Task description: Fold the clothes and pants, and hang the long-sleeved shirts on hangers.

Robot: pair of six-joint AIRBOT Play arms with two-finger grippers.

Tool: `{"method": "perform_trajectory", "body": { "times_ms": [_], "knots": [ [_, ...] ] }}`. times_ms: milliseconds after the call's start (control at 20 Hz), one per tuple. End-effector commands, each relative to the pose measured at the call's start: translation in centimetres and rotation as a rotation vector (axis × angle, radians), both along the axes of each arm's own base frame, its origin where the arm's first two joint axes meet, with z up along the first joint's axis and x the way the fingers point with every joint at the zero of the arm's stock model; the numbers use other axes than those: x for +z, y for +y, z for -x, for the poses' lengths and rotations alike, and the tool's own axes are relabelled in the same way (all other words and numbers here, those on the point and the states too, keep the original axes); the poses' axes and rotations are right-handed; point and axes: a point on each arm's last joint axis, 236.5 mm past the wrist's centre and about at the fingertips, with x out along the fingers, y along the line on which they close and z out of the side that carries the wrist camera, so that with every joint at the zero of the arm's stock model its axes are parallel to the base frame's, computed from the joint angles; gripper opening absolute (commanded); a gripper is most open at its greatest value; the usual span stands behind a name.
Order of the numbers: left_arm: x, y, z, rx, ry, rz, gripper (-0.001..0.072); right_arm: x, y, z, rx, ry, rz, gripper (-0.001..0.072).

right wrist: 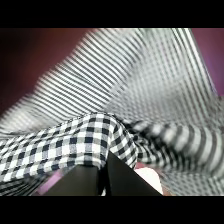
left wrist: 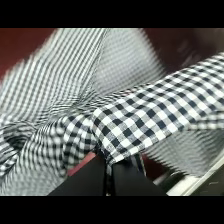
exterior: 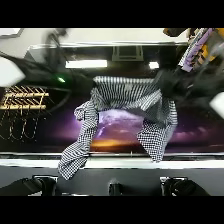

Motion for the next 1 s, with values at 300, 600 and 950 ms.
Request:
{"method": "perform_trajectory", "body": {
  "times_ms": [300,600,950],
  "knots": [
    [16.7,3.8,5.6,0.070,-0.263,0.285,0.0020,19.5,-1.2,5.0,0.139,-0.473,-0.142,0.0032],
    [16.1,5.2,7.6,0.102,-0.193,0.277,0.0019,17.8,0.3,4.5,0.159,-0.395,-0.175,0.0031],
    [-2.6,4.2,5.0,0.237,0.308,0.006,0.0019,-0.4,-1.1,2.2,0.211,0.256,0.303,0.0030]
  ]
}}
